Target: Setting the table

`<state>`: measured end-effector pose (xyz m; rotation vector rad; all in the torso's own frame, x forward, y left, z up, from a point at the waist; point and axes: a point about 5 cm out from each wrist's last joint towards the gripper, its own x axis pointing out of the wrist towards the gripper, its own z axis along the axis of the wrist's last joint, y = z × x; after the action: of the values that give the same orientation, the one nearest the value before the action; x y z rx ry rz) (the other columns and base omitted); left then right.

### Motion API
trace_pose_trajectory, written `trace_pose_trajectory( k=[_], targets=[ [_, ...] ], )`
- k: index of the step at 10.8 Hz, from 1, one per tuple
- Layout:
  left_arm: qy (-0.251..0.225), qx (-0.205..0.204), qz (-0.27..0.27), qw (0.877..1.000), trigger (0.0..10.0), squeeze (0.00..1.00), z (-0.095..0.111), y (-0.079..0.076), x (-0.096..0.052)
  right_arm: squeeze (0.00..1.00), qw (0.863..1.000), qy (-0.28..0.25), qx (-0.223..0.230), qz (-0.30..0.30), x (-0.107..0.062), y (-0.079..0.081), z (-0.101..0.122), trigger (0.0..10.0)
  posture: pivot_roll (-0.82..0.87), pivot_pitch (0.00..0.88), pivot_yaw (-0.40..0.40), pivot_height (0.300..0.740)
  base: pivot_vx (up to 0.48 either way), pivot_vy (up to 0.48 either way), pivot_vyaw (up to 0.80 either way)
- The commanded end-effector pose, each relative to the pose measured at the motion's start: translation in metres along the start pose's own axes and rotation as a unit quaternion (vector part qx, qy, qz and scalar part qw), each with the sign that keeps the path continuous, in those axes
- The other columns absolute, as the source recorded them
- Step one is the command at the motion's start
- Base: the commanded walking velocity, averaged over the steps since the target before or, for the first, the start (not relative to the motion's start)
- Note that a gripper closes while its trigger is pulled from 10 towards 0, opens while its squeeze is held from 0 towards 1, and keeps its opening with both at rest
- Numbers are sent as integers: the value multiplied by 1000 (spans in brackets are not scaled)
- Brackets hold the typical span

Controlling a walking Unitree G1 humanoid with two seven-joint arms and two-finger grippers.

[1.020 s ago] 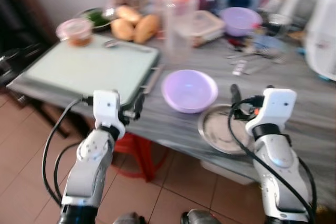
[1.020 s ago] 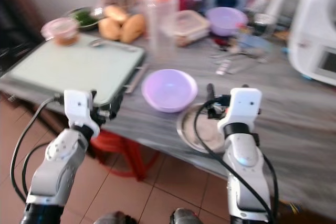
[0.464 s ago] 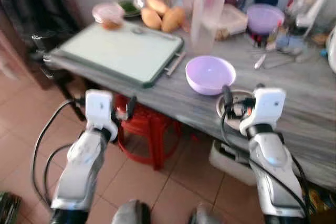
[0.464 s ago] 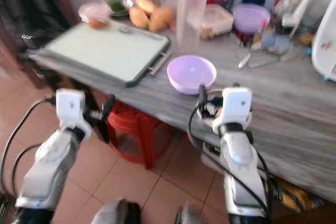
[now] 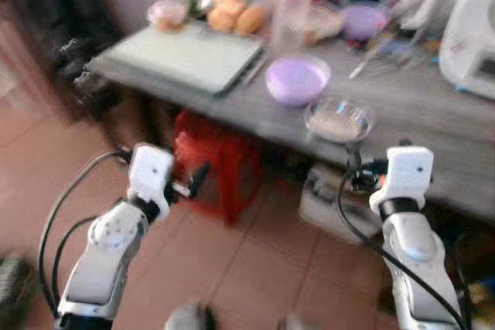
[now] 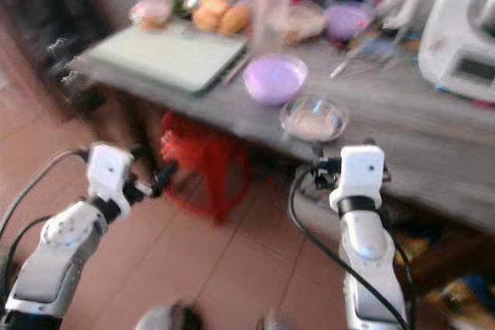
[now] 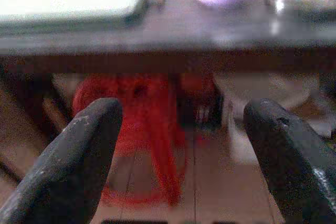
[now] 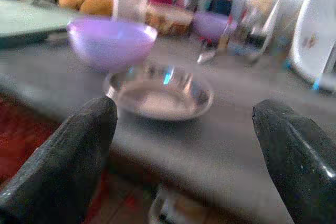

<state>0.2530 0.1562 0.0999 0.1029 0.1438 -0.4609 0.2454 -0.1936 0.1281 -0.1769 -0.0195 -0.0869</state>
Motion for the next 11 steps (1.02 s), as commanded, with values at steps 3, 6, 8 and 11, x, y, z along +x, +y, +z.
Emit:
trace_pose_trajectory(
  k=[3, 6, 8, 11],
  targets=[
    [3, -9, 19, 1000, 10000, 0, -11, -2, 2, 0, 1000, 3, 19, -15, -10, 1, -9, 10000, -67, 0, 55, 740, -280, 0, 0],
    [-14, -9, 193, 981, 10000, 0, -15, -2, -1, 0, 1000, -17, 4, -15, -10, 9, -8, 10000, -45, 0, 18, 740, -89, 0, 0],
    [-22, -16, 235, 972, 10000, 0, -12, 9, 2, 0, 999, -17, 5, -31, 1, -1, -5, 10000, -22, 0, -10, 740, 0, 0, -359],
    [-32, -45, 221, 974, 10000, 0, -9, 4, -5, 0, 1000, -6, 9, -22, -4, 1, -6, 10000, -18, 0, -17, 740, 0, 0, -800]
  ],
)
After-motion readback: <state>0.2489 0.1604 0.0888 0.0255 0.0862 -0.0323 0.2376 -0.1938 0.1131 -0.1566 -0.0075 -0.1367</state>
